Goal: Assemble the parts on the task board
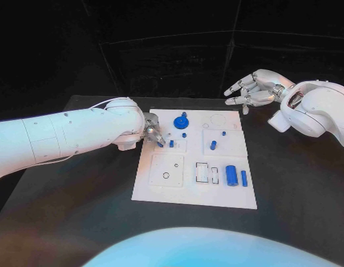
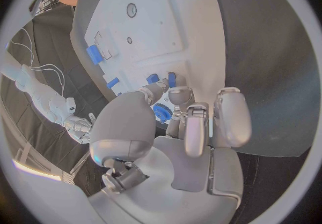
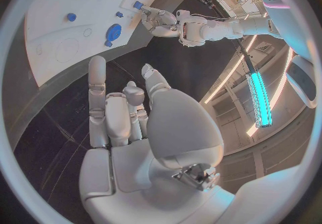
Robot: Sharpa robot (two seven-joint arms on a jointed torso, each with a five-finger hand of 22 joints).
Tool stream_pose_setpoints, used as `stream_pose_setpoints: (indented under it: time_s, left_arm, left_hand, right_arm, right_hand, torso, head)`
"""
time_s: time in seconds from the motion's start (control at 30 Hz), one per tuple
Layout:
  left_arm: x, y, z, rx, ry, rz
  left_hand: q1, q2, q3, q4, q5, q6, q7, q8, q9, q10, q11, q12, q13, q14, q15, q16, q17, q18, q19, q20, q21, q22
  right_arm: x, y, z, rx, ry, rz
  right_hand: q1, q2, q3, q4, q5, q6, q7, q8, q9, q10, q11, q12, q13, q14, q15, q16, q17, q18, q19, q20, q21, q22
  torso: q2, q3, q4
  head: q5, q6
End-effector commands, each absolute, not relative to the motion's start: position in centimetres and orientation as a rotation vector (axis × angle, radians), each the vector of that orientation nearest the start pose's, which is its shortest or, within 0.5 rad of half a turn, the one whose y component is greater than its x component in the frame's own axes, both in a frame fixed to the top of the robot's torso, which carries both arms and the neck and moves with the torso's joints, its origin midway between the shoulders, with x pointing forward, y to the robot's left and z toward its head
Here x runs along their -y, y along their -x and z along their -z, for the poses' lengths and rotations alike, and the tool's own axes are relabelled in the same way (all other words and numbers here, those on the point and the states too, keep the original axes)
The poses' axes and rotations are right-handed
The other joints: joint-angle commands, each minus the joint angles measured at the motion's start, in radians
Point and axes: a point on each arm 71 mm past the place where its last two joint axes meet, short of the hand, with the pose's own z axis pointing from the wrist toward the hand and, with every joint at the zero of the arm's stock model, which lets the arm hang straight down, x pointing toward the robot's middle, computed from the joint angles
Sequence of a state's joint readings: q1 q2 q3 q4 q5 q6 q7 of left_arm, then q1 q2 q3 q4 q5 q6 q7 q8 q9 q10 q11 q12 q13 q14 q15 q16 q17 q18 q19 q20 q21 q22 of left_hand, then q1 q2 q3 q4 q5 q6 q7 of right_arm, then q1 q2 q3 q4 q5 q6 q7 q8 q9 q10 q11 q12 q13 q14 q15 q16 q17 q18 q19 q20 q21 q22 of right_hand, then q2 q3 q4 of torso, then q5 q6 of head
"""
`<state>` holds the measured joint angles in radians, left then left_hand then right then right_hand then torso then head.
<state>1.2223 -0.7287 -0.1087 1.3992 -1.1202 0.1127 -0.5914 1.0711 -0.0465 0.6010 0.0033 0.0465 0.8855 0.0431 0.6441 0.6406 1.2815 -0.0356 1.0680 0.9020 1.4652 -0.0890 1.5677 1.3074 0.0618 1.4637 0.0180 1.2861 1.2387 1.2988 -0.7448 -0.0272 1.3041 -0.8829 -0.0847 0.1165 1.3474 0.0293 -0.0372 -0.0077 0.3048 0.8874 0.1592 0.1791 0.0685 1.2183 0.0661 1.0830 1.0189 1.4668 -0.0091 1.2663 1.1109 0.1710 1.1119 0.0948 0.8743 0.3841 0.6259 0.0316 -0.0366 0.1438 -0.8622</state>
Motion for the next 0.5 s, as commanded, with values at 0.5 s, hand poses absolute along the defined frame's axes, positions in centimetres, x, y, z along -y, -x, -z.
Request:
stream_pose_setpoints:
  time_s: [0.5]
  left_arm:
    - [-20.55, -49.01, 25.09, -2.387, 0.157, 0.201]
  left_hand:
    - [-0.037, -0.009, 0.065, -0.071, 0.002, 0.021, -0.013, 0.023, 0.003, 0.015, -0.004, 0.011, 0.007, 0.106, -0.009, 0.003, 0.263, 0.010, 0.015, -0.008, 0.011, 0.010]
  right_arm:
    - [20.43, -53.66, 14.90, -1.790, -0.198, -1.060]
  right_hand:
    - [0.000, 0.008, 0.003, 0.005, 0.006, -0.005, -0.002, 0.004, 0.000, -0.007, 0.000, -0.004, 0.000, 0.004, -0.004, -0.004, -0.001, 0.014, 0.005, -0.002, -0.003, -0.001]
  torso:
    - [0.000, 0.0000, -0.0001]
  head:
    - [0.001, -0.004]
